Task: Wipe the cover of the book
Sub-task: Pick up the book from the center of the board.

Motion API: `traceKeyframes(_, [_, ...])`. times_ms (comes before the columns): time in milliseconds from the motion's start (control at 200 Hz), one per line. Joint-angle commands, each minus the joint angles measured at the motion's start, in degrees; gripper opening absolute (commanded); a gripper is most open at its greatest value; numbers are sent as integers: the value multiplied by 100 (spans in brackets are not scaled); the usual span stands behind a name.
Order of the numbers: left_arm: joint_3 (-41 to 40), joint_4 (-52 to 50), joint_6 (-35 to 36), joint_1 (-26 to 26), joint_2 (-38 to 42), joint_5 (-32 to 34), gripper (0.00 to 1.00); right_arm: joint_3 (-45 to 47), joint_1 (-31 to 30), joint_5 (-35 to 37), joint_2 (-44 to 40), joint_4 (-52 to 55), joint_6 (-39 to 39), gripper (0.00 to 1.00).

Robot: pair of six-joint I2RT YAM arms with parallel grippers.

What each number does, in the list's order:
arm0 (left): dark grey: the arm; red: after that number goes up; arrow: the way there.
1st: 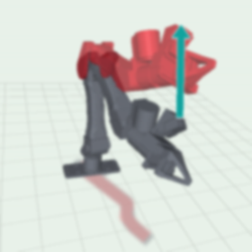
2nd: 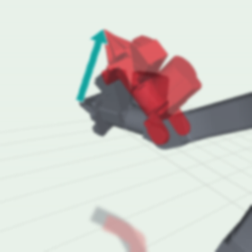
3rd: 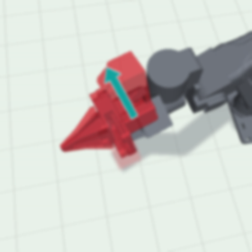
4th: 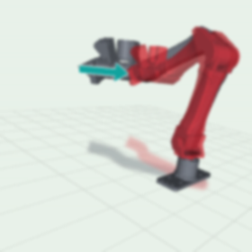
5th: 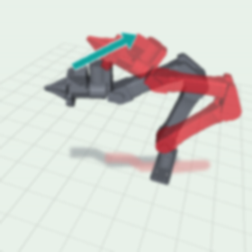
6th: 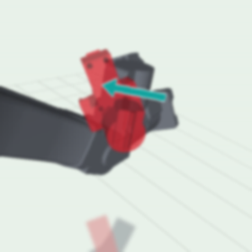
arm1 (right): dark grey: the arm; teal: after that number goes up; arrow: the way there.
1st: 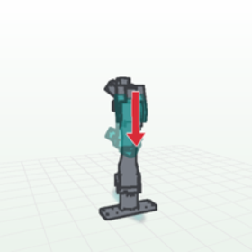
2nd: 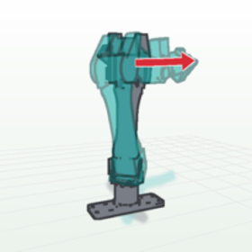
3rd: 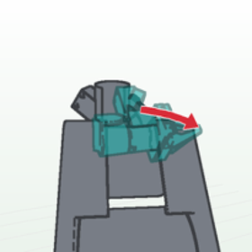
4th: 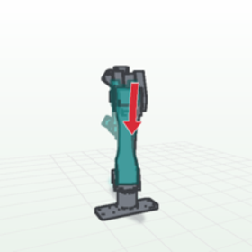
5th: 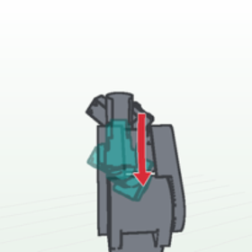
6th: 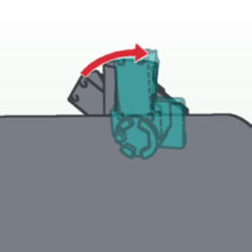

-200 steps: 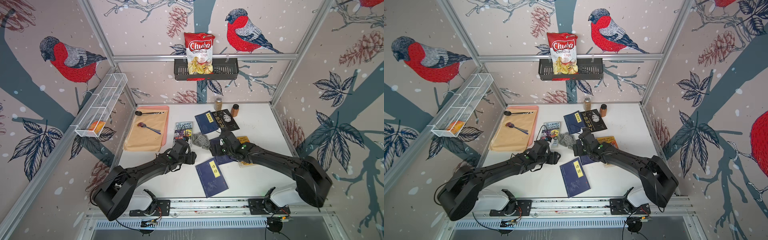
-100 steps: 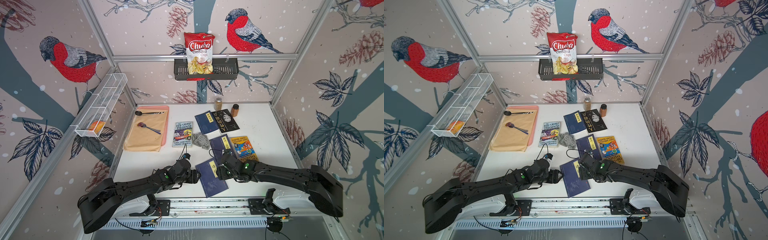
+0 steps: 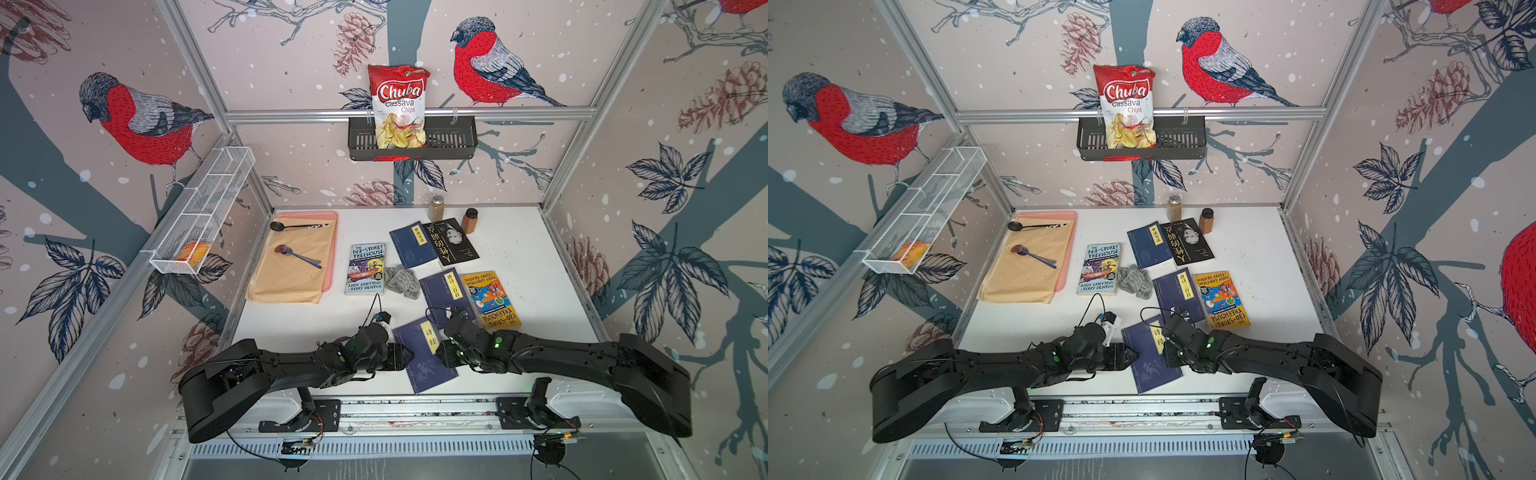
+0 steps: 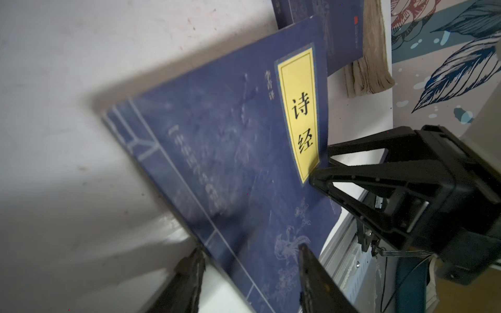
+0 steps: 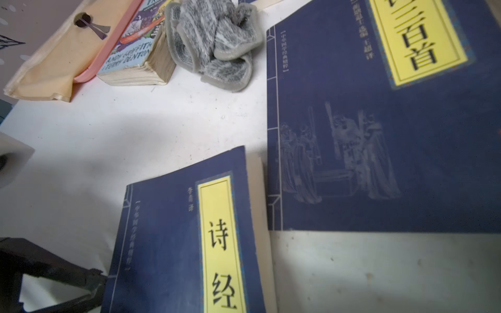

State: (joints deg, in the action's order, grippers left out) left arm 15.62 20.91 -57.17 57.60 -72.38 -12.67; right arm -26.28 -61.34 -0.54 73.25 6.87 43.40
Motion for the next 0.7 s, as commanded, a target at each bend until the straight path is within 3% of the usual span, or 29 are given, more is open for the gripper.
traceKeyframes(0, [-31,526,-137,21,173,-160,50,90,-9,-430,207,-296,-61,38])
traceKeyframes(210, [-50,518,-81,23,462,66,41,81,-7,-537,438,-620,-136,38])
traceKeyframes(365, [5,489,-46,7,348,198,13,22,48,-418,445,-679,-163,39])
traceKeyframes(435, [116,337,49,-8,267,252,0,-29,65,-196,327,-561,-199,44])
traceKeyframes(570, [599,-126,444,-118,291,414,0,-359,239,935,-322,298,-302,51])
traceKeyframes(695, [1165,-132,759,-392,258,478,0,-624,846,1840,-1137,892,-488,55])
